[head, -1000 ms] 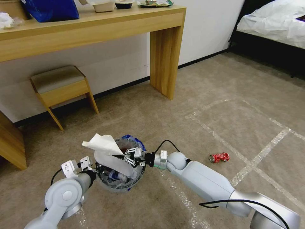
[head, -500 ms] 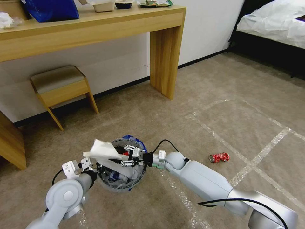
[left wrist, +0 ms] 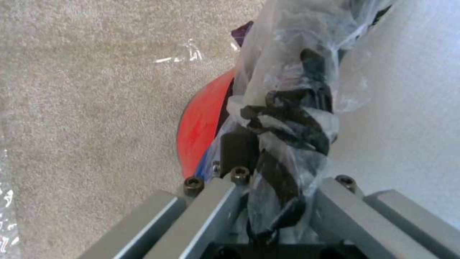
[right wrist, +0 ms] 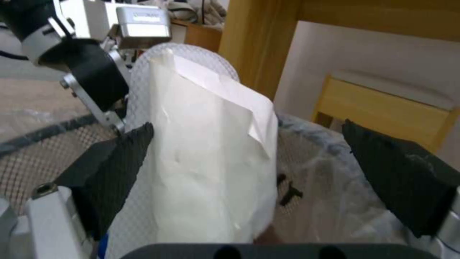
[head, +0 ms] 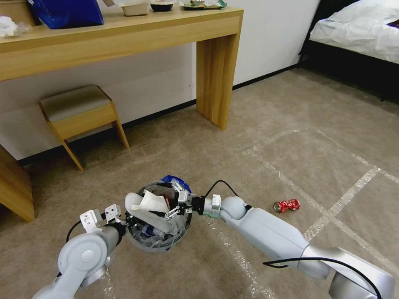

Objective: Pick up the trash bin and place the garbage on the floor into it.

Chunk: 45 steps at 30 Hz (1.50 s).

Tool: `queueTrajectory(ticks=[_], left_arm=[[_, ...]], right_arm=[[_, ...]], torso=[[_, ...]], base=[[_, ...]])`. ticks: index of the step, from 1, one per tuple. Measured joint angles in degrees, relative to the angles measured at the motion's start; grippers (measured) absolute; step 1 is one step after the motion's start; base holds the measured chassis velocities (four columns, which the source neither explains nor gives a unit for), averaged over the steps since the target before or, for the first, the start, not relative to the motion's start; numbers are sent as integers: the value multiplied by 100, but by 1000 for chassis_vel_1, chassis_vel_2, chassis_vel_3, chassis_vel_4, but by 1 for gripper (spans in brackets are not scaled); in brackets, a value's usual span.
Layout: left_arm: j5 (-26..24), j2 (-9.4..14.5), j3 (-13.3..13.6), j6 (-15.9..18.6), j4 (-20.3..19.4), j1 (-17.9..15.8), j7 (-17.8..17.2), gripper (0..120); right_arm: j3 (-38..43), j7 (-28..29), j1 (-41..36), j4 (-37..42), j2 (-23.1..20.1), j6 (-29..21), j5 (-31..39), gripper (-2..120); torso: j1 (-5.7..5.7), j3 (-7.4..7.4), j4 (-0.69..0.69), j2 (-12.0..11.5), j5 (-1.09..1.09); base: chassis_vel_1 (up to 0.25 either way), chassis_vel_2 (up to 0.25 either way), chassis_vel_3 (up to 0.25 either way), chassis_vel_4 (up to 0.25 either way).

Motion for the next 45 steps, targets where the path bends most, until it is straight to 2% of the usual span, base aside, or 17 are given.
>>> queueTrajectory(ticks=[6,15,22,23,24,25,26,29,32,33,35,37,40,41,43,44,45], left_arm=[[-44,19,0,-6,15,-20,-29,0],[-102,20,-8,-12,91,-45,-51,0],[-138,59,-28,-14,102,-25,-62,0],[-138,59,-28,-14,102,-25,-62,0],[-143,66,-30,-15,105,-25,-63,0],[-157,79,-31,-18,109,-33,-63,0],[-157,79,-31,-18,109,-33,-63,0],[-158,82,-2,-23,126,-77,-63,0],[-160,70,12,-23,134,-103,-62,0],[-140,58,-4,-33,136,-90,-48,0],[-118,50,-27,-43,128,-60,-42,0],[-69,54,-101,-75,70,29,-42,0],[-73,75,-102,-79,69,18,-45,0],[-94,114,-98,-80,69,-11,-45,0],[-130,170,-70,-88,80,-66,-44,0],[-130,170,-70,-88,80,-66,-44,0],[-157,191,-41,-113,100,-110,-39,0]], right_arm=[[68,-24,39,6,-61,9,19,100],[375,-99,231,729,-420,-135,437,100],[1113,36,512,1610,-1158,-431,915,100],[1113,36,512,1610,-1158,-431,915,100],[1213,123,531,1713,-1262,-449,963,100],[1388,478,537,1955,-1474,-458,1033,100],[1388,478,537,1955,-1474,-458,1033,100],[1781,1351,332,2482,-1890,-477,1289,100],[2017,1634,150,2671,-2025,-553,1355,100],[2276,2018,-36,2804,-2134,-661,1240,100],[2380,2137,-101,2826,-2152,-705,1124,100],[3153,2943,-698,2935,-2163,-865,246,100],[3374,3159,-890,2994,-2161,-925,102,100],[3882,3526,-1401,3097,-2143,-1033,-134,100],[4569,3810,-2223,3179,-2082,-1048,-334,100],[4569,3810,-2223,3179,-2082,-1048,-334,100],[4982,3854,-2654,3227,-2038,-1036,-384,100]], torso=[[0,0,1,0,0],[0,0,1,0,1],[0,0,1,0,1],[0,0,1,0,1],[0,0,0,0,1],[0,0,0,0,1],[0,0,0,0,1],[0,0,0,0,1],[0,0,1,0,1],[0,0,-3,0,1],[0,-1,-5,0,0],[0,0,3,0,2],[0,-1,4,0,0],[0,-1,4,0,-2],[0,-1,-1,0,5],[0,-1,-1,0,5],[0,-1,-4,0,4]], base=[[0,0,0,0],[0,0,0,0],[0,0,0,0],[0,0,0,0],[0,0,0,0],[0,0,0,0],[0,0,0,0],[0,0,0,0],[0,0,0,0],[0,0,0,0],[0,0,0,0],[0,0,0,0],[0,0,0,0],[0,0,0,0],[0,0,0,0],[0,0,0,0],[0,0,0,0]])
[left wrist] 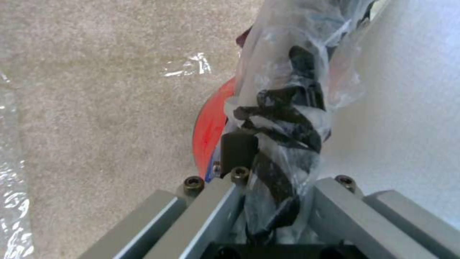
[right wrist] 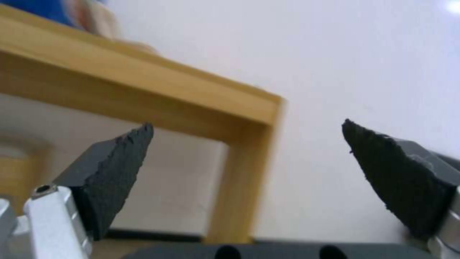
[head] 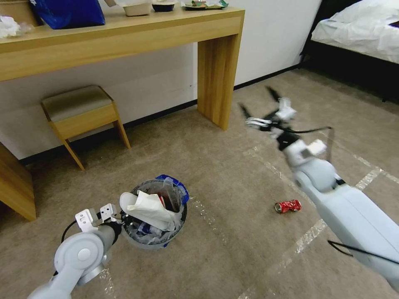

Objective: Pick up the trash bin and place the garbage on the floor into it.

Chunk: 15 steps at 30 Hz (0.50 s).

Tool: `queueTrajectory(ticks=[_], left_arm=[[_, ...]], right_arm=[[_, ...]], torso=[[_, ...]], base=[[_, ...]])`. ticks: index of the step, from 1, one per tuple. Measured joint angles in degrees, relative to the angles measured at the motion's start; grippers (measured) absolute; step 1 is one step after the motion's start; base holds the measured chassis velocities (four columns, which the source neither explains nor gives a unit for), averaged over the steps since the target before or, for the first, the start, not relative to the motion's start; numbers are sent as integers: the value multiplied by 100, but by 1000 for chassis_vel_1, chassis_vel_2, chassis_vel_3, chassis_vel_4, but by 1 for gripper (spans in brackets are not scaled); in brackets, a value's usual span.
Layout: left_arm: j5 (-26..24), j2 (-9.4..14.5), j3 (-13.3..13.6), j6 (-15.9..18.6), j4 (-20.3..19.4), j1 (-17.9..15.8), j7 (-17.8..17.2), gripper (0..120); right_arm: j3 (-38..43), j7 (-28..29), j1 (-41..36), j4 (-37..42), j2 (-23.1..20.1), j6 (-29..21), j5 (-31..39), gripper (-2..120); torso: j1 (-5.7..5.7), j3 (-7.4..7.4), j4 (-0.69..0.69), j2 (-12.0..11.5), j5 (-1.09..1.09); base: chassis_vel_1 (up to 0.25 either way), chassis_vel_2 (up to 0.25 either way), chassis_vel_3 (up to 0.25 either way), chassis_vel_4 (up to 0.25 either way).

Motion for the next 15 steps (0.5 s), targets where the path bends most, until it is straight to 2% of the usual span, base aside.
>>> queueTrajectory(ticks=[1,3,4,6,9,13,15], left_arm=[[0,0,0,0,0,0,0,0],[-3,21,69,-14,48,-90,24,0],[-3,21,69,-14,48,-90,24,0],[-3,23,122,-14,88,-156,66,0],[-3,23,149,-14,107,-191,83,0],[-2,26,252,-2,161,-311,122,0],[-2,28,269,3,171,-329,126,0]], right_arm=[[0,0,0,0,0,0,0,100],[779,29,-654,75,136,26,-49,100],[779,29,-654,75,136,26,-49,100],[1342,29,-1132,144,254,50,-103,100],[1546,23,-1327,181,321,66,-150,100],[2109,-52,-1998,349,707,143,-374,100],[2154,-81,-2080,364,788,183,-428,100]], torso=[[0,0,0,0,0],[0,0,4,0,-3],[0,0,4,0,-3],[0,0,5,0,-4],[-1,0,4,0,-4],[-1,0,4,0,-4],[0,0,4,0,-5]], base=[[0,0,0,0],[0,0,0,0],[0,0,0,0],[0,0,0,0],[0,0,0,0],[0,0,0,0],[0,0,0,0]])
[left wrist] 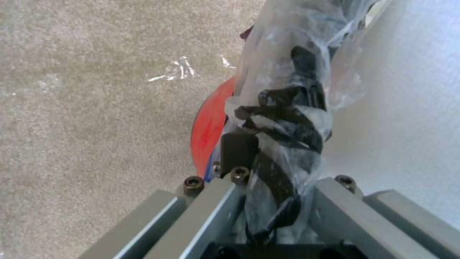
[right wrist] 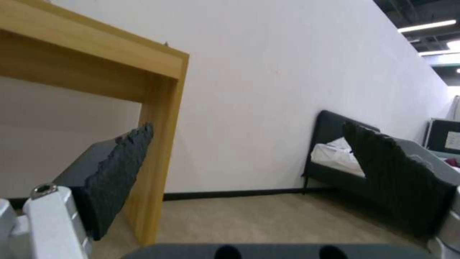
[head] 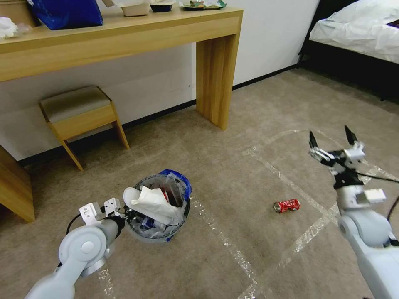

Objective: Pick up the trash bin and place the garbage on the floor into it.

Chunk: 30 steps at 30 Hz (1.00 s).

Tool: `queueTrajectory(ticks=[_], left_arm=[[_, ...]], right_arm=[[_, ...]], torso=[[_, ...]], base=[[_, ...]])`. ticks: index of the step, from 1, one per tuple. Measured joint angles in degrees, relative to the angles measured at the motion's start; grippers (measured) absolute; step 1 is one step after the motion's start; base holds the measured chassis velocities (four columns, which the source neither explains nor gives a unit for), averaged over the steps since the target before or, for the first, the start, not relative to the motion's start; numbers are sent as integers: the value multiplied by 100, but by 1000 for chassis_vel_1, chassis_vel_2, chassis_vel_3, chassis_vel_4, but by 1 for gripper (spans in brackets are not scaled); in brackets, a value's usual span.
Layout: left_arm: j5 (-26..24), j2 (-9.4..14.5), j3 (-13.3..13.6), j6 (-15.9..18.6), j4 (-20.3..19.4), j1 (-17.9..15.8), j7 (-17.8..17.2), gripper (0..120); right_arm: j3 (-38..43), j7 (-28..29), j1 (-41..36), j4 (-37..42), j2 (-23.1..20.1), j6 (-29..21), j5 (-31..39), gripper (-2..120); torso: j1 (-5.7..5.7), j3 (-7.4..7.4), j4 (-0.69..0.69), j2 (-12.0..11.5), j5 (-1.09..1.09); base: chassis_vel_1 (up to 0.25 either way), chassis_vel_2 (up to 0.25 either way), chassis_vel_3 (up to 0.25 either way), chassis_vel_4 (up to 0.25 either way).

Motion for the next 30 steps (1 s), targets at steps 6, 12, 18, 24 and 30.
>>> queueTrajectory(ticks=[6,12,18,24,30], left_arm=[[2,9,80,24,32,-78,8,0],[-4,-4,112,23,43,-123,-27,0],[-5,-14,113,24,43,-108,-30,0],[0,-21,102,31,-4,-79,-49,0],[5,-26,80,31,-33,-46,-63,0]], right_arm=[[84,-159,-249,-28,306,181,-343,100],[105,-225,-306,-56,420,255,-416,100],[39,-268,-307,-76,496,285,-468,100],[-41,-295,-268,-122,518,317,-493,100],[-97,-332,-232,-177,528,342,-547,100]], torso=[[0,1,1,0,1],[0,1,1,0,0],[0,1,1,0,1],[1,1,1,0,0],[1,1,1,0,0]], base=[[0,0,0,0],[0,0,0,0],[0,0,0,0],[0,0,0,0],[0,0,0,0]])
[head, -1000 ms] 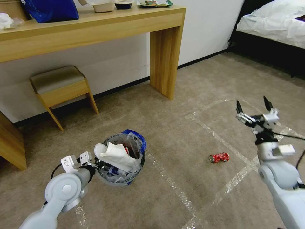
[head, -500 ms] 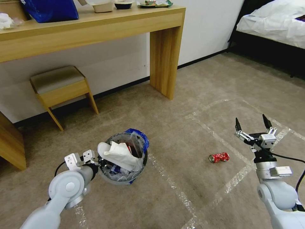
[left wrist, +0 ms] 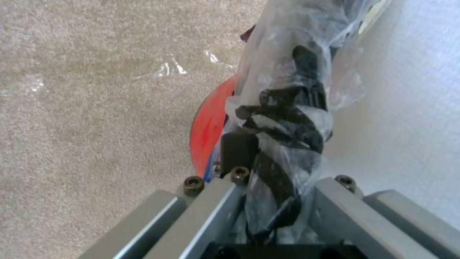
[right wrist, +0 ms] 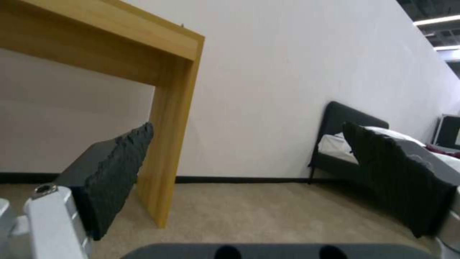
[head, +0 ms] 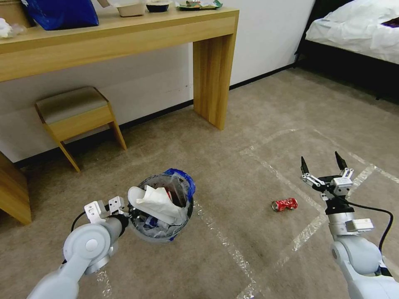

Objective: Pick up the trash bin and place the garbage on the floor into it.

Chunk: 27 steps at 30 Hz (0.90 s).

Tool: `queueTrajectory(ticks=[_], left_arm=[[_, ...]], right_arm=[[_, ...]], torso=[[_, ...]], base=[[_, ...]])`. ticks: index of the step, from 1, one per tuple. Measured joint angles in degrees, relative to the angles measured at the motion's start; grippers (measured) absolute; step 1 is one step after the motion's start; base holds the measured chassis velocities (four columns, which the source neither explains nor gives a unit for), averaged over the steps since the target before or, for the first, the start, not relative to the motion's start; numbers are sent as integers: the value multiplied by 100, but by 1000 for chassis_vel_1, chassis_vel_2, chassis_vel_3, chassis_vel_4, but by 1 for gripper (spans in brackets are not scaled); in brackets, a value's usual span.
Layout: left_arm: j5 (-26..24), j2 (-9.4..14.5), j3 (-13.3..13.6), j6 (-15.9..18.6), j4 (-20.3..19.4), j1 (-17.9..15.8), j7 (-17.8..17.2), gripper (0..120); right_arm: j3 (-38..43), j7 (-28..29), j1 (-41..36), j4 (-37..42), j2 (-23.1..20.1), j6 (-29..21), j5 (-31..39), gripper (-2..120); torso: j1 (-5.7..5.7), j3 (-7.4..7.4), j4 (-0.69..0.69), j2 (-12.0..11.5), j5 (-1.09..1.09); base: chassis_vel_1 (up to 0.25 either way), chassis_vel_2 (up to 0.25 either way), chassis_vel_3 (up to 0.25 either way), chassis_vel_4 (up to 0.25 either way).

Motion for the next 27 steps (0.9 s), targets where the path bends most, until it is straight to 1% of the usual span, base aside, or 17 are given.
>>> queueTrajectory(ticks=[27], left_arm=[[23,4,-21,18,-30,33,-3,0]], right_arm=[[-114,-92,99,-200,113,78,-70,100]], torso=[[0,0,0,0,0]], base=[[0,0,0,0]])
